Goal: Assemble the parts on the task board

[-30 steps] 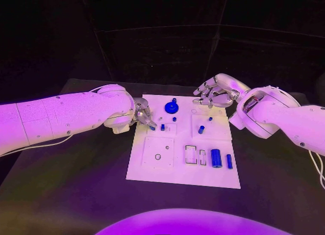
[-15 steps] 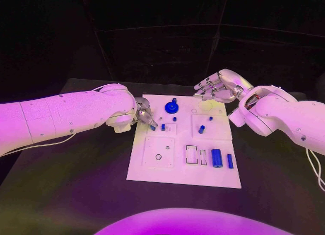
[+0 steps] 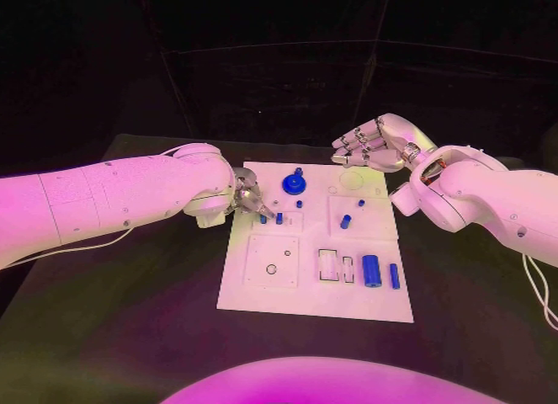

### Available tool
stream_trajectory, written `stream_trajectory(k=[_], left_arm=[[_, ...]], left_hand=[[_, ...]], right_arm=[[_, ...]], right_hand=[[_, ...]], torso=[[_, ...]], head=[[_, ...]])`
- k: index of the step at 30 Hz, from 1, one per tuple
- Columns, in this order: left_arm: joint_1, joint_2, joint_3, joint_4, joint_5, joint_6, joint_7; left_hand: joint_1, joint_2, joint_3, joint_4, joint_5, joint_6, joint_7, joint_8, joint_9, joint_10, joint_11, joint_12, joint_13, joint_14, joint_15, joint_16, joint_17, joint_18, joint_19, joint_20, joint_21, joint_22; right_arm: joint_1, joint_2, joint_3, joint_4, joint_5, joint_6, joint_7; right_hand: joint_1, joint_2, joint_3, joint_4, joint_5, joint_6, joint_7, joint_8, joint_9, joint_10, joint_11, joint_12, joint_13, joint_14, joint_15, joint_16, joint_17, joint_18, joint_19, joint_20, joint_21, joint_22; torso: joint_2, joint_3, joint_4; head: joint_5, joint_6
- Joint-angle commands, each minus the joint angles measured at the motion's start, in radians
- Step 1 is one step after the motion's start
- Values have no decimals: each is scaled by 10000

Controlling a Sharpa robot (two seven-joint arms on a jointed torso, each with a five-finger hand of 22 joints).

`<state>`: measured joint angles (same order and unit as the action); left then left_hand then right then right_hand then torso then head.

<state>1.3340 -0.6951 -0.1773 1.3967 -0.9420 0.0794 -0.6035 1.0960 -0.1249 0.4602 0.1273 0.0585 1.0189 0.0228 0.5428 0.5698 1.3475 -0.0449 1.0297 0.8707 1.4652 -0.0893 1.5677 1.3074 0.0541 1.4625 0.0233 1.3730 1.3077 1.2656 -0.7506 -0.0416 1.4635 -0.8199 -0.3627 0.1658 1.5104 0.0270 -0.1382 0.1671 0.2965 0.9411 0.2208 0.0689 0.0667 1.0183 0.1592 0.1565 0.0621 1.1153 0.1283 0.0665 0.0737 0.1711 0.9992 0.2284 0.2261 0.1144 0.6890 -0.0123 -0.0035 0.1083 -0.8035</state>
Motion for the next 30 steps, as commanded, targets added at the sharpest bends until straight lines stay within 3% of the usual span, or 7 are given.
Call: stream_trajectory(k=[1,11,15,21,27,29,30], left_arm=[[6,42,1,-51,67,107,-110],[7,82,1,-205,67,92,-157],[7,71,1,-225,67,104,-156],[7,17,2,-170,66,23,-87],[7,-147,6,-48,89,-521,205],[25,-215,8,-19,289,-966,510],[35,-240,8,-12,423,-1217,677]], left_hand=[[-98,22,-130,53,-28,44,27,0,15,-15,24,63,17,1056,-47,31,2634,1,104,-49,57,814],[-204,79,-480,214,-31,45,30,13,28,-31,25,72,25,1056,-49,31,2634,3,102,-53,41,814],[-354,63,-938,417,-33,53,35,25,39,-39,32,92,41,1056,-42,31,2634,1,105,-46,36,826],[-716,-156,-1959,869,-33,79,34,39,49,-34,41,139,86,1056,-40,31,2634,-2,115,-44,35,852],[-843,-96,-2715,1305,-72,66,23,43,56,-52,20,135,78,1056,-59,31,2634,7,108,-64,-2,839],[-802,2,-3072,1540,-73,-191,102,-82,11,-328,97,-252,-382,1056,-39,31,2634,66,-20,-39,-262,623],[-803,44,-3242,1613,-76,-465,204,-228,-49,-780,185,-920,-1161,1047,39,14,2604,159,-220,-14,-647,296]], right_arm=[[20,14,7,9,334,-143,301],[20,12,7,21,382,-146,309],[20,16,6,25,388,-128,311],[20,20,6,28,391,-121,316],[20,22,6,19,391,-124,303],[20,24,6,8,392,-134,297],[20,25,6,2,392,-141,293]], right_hand=[[-72,31,-2,-101,10,-110,16,-62,-14,-17,116,-105,-6,-145,29,-64,-95,119,-33,63,-200,-131],[-160,36,-57,-236,-2,-233,91,-70,-18,-80,185,-271,-6,-333,103,-69,-122,115,-47,140,-484,-321],[-179,44,-66,-271,-7,-266,113,-69,-18,-98,204,-306,-5,-390,124,-70,-124,113,-51,158,-548,-362],[-186,51,-69,-296,-7,-284,127,-69,-17,-108,216,-327,-5,-423,135,-70,-124,113,-52,168,-587,-386],[-196,56,-74,-318,-7,-298,139,-68,-17,-116,226,-345,-4,-460,147,-72,-125,112,-57,179,-625,-409],[-205,64,-77,-342,-6,-313,152,-67,-16,-126,237,-364,-4,-506,161,-73,-126,110,-66,191,-667,-431],[-209,66,-79,-351,-5,-320,156,-67,-16,-132,242,-372,-4,-523,166,-73,-126,110,-70,195,-683,-438]], torso=[[3,-5,2],[0,-5,6],[0,-7,12],[2,-9,10],[4,-13,5],[0,-18,9],[-4,-20,15]], head=[[-11,-16],[-16,-27],[-22,-30],[-31,-32],[-53,-27],[-88,-22],[-97,-22]])
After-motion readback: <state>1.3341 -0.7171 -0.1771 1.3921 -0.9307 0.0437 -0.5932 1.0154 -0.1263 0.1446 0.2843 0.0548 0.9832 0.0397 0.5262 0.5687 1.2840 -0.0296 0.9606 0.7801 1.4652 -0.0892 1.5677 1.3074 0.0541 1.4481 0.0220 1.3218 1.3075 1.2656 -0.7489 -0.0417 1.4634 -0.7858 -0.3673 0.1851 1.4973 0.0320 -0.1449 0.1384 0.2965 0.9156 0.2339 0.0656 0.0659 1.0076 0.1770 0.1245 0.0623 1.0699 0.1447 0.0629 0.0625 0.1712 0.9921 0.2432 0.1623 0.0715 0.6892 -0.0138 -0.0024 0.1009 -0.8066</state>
